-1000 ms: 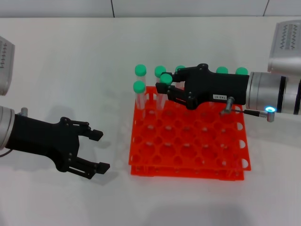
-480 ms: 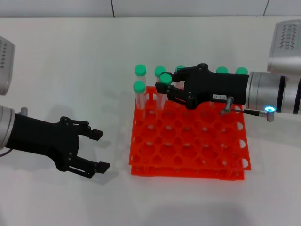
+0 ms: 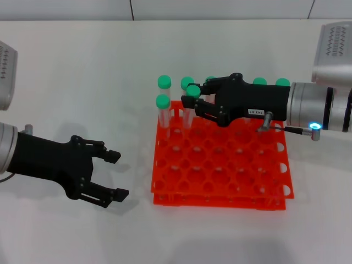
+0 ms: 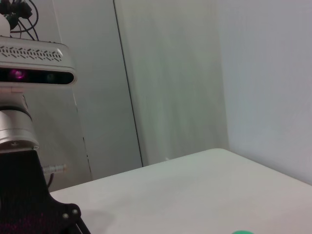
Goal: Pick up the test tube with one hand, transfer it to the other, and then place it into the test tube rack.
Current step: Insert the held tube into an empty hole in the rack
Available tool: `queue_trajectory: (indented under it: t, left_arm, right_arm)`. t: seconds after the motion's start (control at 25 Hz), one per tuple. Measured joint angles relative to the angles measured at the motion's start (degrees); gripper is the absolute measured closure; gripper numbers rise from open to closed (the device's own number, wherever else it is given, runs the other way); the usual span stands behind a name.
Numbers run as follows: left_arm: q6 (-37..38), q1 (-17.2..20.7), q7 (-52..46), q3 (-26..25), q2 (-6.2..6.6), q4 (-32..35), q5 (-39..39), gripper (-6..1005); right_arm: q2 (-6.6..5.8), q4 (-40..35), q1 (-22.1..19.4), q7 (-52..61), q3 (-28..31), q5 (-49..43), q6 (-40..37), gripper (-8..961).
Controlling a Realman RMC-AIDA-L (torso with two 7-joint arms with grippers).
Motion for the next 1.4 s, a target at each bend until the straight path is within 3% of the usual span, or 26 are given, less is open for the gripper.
queue_trajectory:
  t: [1.4]
  left_arm:
    - [-0.09, -0.46, 0.52, -0.27, 0.00, -0.36, 0.00, 125]
  right_arm:
    - [-0.18, 0.09, 0.88, 0.61, -0.61, 0.00, 0.54, 670]
